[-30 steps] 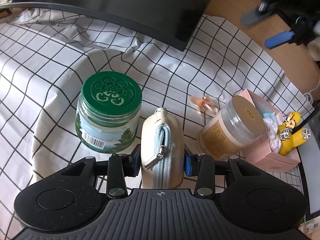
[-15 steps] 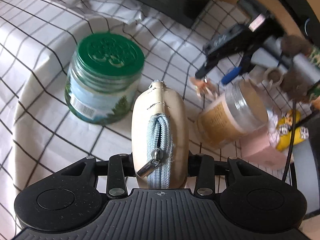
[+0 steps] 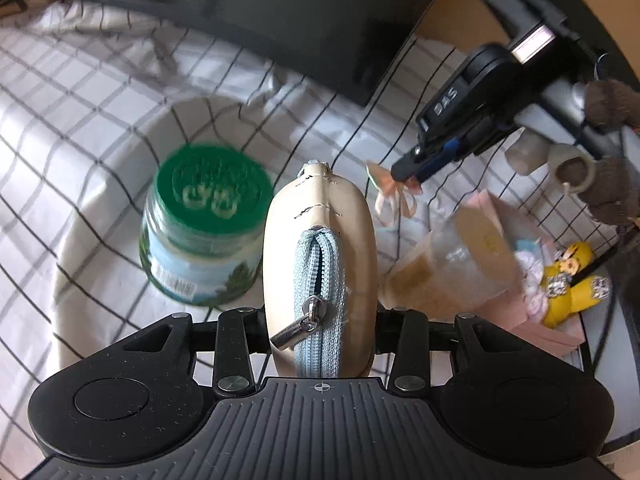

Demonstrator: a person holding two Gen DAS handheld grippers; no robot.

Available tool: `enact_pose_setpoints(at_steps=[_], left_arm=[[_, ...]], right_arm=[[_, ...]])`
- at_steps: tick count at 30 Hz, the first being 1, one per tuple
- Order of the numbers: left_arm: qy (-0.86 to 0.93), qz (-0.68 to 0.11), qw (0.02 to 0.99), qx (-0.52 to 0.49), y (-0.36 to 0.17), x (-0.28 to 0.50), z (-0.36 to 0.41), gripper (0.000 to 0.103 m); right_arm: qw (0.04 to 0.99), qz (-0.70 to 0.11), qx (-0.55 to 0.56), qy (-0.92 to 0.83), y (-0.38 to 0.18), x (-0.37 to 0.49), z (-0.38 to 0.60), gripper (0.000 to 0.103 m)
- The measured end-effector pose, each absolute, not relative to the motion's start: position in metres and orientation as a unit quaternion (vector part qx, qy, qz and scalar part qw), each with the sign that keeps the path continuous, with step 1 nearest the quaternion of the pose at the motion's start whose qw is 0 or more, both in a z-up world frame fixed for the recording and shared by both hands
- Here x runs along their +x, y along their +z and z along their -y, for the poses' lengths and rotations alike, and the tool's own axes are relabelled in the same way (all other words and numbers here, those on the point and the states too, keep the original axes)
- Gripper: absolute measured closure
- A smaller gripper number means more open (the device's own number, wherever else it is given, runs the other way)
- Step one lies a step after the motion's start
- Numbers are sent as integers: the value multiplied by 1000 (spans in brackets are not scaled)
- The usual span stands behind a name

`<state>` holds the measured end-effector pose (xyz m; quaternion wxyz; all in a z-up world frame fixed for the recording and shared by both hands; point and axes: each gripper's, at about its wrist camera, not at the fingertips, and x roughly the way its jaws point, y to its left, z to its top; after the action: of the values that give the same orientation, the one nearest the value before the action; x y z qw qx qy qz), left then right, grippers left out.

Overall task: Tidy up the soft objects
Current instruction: 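Lift the pouch with the left tool while the right tool grasps the pink bow clip, then carry the pouch and bow clip into the pink box and open both tools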

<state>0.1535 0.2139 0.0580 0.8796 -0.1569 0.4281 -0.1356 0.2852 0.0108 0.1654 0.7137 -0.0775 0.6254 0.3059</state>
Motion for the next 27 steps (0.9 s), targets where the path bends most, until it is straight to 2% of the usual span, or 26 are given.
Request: enact_pose_setpoints(at_steps=[6, 10, 20, 27], left_arm=[[-129, -405, 898, -111, 112, 158, -214, 59], [-152, -387, 905, -87, 148, 167, -203, 59], [-242, -393, 884, -73, 184, 190, -132, 59], [-323, -422, 847, -12, 175, 200, -45, 59]], right_arm=[[773, -546, -61, 317, 255, 264, 20, 83], [804, -513, -32, 299, 292, 246, 62, 83], [856, -469, 31, 217, 324, 203, 173, 83], [881, -448, 54, 141, 330, 184, 239, 83]])
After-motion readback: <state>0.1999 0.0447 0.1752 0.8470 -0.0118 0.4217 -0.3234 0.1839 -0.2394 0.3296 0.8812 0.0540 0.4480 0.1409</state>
